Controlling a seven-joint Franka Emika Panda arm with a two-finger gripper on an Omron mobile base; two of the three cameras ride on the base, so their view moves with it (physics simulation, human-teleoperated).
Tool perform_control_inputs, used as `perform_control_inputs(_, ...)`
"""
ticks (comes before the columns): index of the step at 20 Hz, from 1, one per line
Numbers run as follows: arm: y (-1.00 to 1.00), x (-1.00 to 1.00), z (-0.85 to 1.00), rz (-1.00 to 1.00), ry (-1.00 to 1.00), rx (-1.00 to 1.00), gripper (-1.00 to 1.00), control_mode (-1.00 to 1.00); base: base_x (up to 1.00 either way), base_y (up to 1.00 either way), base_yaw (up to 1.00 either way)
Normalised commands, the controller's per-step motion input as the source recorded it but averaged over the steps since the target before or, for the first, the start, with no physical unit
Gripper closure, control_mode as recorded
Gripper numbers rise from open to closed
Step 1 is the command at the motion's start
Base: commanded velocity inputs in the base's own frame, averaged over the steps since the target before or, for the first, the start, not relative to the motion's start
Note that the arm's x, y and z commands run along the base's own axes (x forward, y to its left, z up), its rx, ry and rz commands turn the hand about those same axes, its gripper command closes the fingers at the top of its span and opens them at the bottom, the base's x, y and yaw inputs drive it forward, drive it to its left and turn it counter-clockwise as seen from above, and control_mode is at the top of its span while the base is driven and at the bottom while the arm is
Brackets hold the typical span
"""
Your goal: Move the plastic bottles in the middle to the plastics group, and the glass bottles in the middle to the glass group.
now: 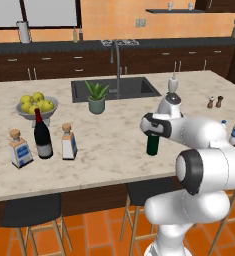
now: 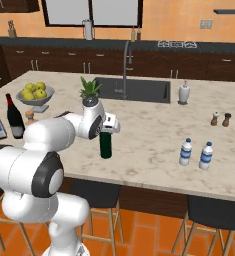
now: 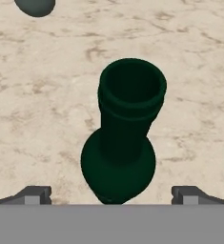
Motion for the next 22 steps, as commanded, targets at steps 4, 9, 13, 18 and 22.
perform_control_inputs(4, 0.0, 0.09, -0.09, 0.0, 0.0, 0.0, -1.0, -1.0, 0.0, 0.0, 0.0)
perform_control_inputs(9, 0.0, 0.04, -0.1, 0.0, 0.0, 0.0, -1.0, -1.0, 0.0, 0.0, 0.0)
perform_control_inputs(13, 0.0, 0.04, -0.02, 0.0, 0.0, 0.0, -1.0, -1.0, 0.0, 0.0, 0.0)
perform_control_inputs(18, 0.0, 0.11, 0.0, 0.0, 0.0, 0.0, -1.0, -1.0, 0.0, 0.0, 0.0)
perform_control_inputs(22, 0.0, 0.19, -0.06, 0.0, -0.02, 0.0, -1.0, -1.0, 0.0, 0.0, 0.0)
